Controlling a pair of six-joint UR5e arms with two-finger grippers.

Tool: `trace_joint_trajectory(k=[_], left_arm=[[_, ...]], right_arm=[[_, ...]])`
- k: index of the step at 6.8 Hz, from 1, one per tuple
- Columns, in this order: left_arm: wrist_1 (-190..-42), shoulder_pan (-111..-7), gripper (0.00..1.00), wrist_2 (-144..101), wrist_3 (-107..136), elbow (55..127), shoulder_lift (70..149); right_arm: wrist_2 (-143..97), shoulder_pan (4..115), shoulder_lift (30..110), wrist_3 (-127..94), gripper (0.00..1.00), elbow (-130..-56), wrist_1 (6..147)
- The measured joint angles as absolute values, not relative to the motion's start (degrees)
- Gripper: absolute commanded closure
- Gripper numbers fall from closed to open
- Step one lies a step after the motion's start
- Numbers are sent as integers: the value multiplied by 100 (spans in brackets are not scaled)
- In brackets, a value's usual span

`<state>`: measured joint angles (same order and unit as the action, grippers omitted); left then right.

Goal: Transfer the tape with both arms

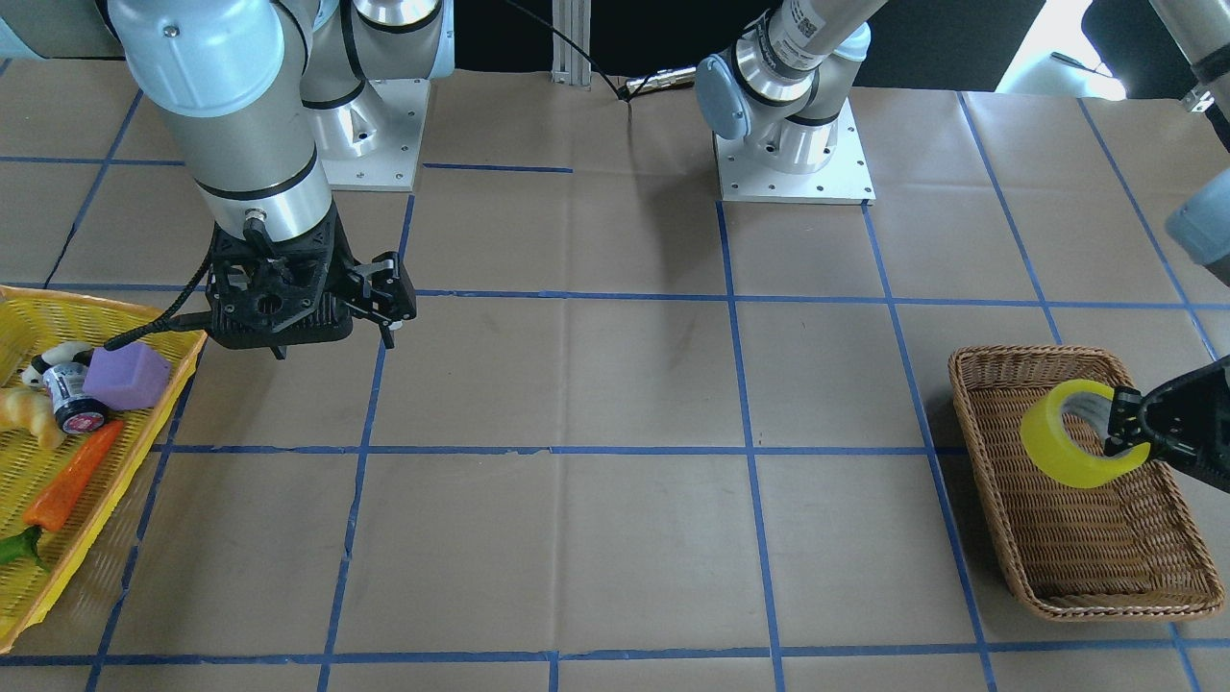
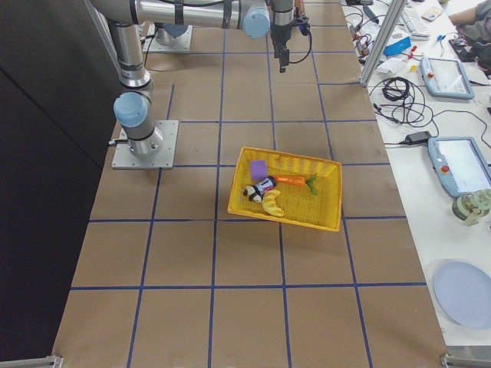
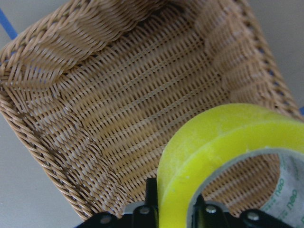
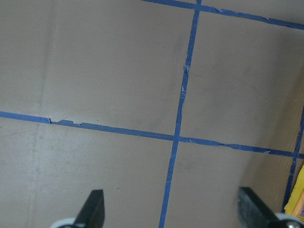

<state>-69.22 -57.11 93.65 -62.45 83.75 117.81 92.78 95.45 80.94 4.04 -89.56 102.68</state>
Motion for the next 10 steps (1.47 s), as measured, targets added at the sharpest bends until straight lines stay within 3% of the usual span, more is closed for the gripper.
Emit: trace_joint_trajectory(k=[1, 3, 5, 8, 10], left_arm=[[-6633, -5619, 0, 9373, -6382, 8372, 12014], [-6666, -5585, 0, 9368, -6404, 8346, 12024], [-7995, -5759, 0, 9151, -5816, 8289, 11336], [-9746, -7147, 0, 8807, -3104, 8307, 10026], [-9985, -8323, 0, 8804, -1179, 8285, 9569]], right_arm=[[9275, 9545, 8091, 404, 0, -8959, 10270], [9277, 9544, 8087, 404, 0, -8975, 10266], [9273, 9538, 8086, 398, 0, -9007, 10266], [9272, 9532, 8091, 395, 0, -9017, 10266], [9272, 9535, 8094, 395, 0, -9017, 10266]])
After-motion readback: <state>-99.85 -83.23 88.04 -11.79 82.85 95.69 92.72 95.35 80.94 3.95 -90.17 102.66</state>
